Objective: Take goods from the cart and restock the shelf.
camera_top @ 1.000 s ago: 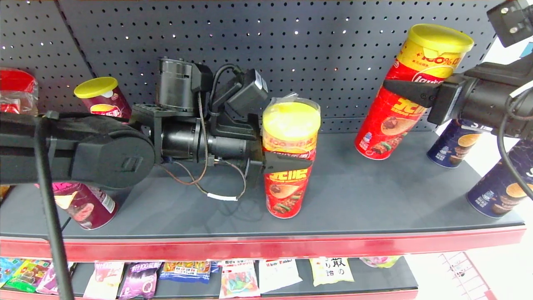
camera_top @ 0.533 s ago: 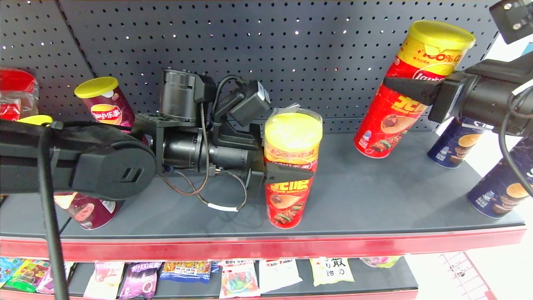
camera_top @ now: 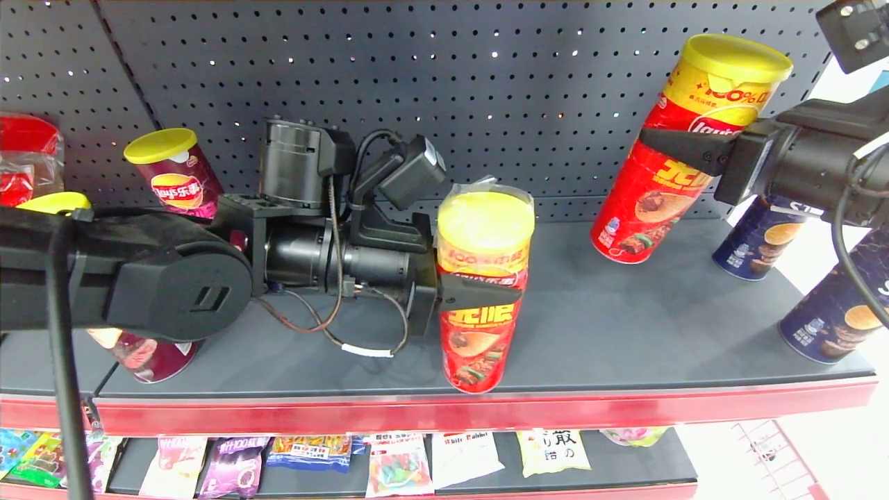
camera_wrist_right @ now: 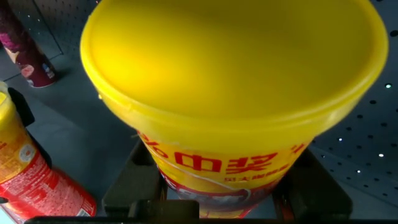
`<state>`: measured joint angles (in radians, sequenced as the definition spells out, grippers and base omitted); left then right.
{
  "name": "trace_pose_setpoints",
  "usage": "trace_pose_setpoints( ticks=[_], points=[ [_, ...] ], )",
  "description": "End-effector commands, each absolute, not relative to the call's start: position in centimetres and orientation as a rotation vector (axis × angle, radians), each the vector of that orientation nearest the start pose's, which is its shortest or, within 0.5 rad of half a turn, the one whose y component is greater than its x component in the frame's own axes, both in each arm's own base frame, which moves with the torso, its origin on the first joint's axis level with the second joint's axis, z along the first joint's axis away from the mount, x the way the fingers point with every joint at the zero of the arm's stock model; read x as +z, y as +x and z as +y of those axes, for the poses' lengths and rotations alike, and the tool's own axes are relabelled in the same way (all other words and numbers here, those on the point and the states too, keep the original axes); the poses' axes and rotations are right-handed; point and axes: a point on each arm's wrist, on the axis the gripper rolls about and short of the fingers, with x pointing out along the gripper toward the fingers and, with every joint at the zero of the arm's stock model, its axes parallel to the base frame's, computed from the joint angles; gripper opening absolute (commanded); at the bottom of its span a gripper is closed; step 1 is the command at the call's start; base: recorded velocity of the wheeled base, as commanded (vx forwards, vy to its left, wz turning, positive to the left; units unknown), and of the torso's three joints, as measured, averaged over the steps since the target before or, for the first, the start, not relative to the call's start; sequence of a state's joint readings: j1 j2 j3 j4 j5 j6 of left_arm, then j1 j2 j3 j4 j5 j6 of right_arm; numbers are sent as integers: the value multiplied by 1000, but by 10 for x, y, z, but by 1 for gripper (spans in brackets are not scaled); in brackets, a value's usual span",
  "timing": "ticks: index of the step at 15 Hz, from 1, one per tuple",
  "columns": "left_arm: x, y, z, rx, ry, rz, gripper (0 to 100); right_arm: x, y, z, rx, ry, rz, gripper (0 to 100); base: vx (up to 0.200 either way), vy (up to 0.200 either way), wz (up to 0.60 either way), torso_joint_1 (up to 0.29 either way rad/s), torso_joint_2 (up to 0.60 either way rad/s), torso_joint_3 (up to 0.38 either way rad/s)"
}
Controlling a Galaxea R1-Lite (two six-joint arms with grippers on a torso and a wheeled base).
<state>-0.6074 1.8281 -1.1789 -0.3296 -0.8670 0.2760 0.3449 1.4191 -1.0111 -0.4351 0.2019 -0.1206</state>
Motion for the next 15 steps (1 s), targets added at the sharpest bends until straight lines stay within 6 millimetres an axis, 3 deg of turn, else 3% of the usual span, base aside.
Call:
trace_pose_setpoints(
  ticks=[1,11,12,15],
  points=[
    [209,270,-214,-1510,173,171,0,299,231,88,545,-116,-59,0,0,0,0,0,0,0],
    [205,274,-215,-1494,130,162,0,298,232,88,546,-116,-56,0,0,0,0,0,0,0],
    [205,274,-215,-1495,131,159,100,298,232,88,546,-116,-56,0,0,0,0,0,0,0],
    [205,276,-210,-1476,116,161,100,297,234,89,547,-117,-50,0,0,0,0,0,0,0]
  ],
)
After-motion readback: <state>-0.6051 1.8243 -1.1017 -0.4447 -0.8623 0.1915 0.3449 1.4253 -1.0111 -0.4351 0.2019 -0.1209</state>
